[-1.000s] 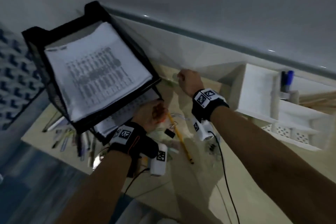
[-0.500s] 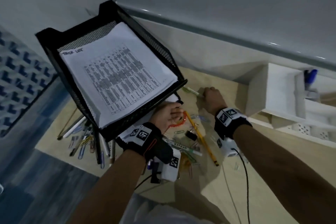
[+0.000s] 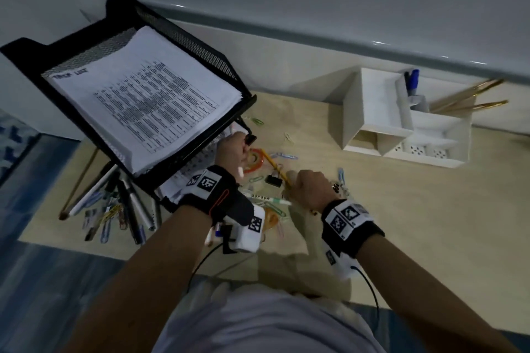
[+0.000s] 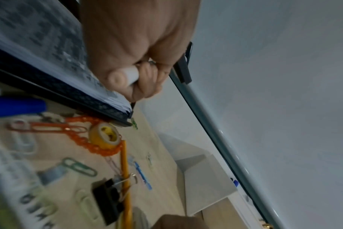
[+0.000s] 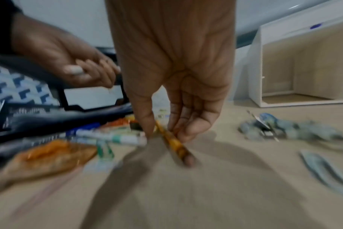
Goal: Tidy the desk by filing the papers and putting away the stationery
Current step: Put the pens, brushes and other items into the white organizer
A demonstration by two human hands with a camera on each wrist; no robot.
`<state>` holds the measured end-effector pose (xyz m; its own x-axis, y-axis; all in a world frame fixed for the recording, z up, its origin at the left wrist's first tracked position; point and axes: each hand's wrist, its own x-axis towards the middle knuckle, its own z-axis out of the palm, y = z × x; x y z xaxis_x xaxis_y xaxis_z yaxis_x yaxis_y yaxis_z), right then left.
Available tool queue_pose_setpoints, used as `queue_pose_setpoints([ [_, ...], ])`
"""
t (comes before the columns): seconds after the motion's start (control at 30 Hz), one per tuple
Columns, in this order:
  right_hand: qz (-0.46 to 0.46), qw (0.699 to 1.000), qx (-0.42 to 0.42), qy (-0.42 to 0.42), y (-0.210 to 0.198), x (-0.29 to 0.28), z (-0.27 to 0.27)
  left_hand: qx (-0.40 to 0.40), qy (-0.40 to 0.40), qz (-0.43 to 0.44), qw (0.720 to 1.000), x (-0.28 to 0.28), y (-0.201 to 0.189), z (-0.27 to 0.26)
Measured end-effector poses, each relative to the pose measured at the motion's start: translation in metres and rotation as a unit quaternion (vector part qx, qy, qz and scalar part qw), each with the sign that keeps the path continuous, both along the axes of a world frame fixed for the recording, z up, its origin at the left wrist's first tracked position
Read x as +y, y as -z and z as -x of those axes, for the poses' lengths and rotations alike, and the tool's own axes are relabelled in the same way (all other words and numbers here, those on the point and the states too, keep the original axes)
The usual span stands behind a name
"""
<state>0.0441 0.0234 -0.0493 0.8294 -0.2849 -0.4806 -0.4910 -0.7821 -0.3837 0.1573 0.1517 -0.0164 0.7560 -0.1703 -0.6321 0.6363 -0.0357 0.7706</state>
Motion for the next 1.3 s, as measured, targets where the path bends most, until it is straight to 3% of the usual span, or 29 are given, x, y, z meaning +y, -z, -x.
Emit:
queue_pose_setpoints([
  [0.1, 0.034, 0.999, 0.007, -0.017, 0.012, 0.004, 0.009, 0.004, 0.041, -0.012, 0.999, 0.015, 0.007, 0.006],
  [0.17, 0.027, 0.999, 0.009, 0.026, 0.012, -0.001, 0.010, 0.016, 0.058, -0.015, 0.998, 0.020, 0.010, 0.011],
  [0.23, -0.046, 0.992, -0.014, 0.115, 0.012, -0.010, 0.014, 0.034, 0.070, 0.014, 0.997, 0.019, 0.010, 0.017],
  [0.33, -0.186, 0.953, -0.092, 0.219, 0.000, -0.011, 0.023, 0.067, 0.113, 0.071, 0.989, 0.011, 0.005, 0.026],
  [0.4, -0.263, 0.932, -0.133, 0.212, -0.010, -0.001, 0.024, 0.064, 0.132, 0.121, 0.982, 0.000, 0.000, 0.032],
  [0.53, -0.324, 0.925, -0.156, 0.119, -0.019, 0.013, 0.017, 0.007, 0.102, 0.146, 0.984, -0.015, -0.008, 0.036],
  [0.6, -0.278, 0.940, -0.167, 0.103, -0.012, 0.011, 0.015, -0.036, 0.081, 0.130, 0.988, -0.013, -0.011, 0.033],
  [0.73, -0.043, 0.991, -0.129, 0.005, 0.011, 0.016, 0.014, -0.136, 0.110, 0.005, 0.984, 0.000, -0.013, 0.027],
  [0.83, -0.003, 0.997, -0.065, -0.039, 0.024, 0.025, 0.017, -0.155, 0.142, -0.049, 0.976, 0.002, -0.012, 0.027],
  [0.97, 0.011, 0.995, -0.076, -0.061, 0.019, 0.017, 0.019, -0.192, 0.164, -0.081, 0.964, -0.017, -0.024, 0.033],
  [1.1, -0.073, 0.978, -0.191, 0.028, -0.018, -0.025, 0.037, -0.311, 0.211, -0.107, 0.921, -0.061, -0.059, 0.036],
  [1.17, -0.108, 0.958, -0.247, 0.102, -0.045, -0.062, 0.053, -0.345, 0.234, -0.096, 0.904, -0.091, -0.079, 0.035],
  [1.3, -0.091, 0.900, -0.358, 0.233, -0.097, -0.154, 0.079, -0.366, 0.279, -0.075, 0.884, -0.163, -0.114, 0.034],
])
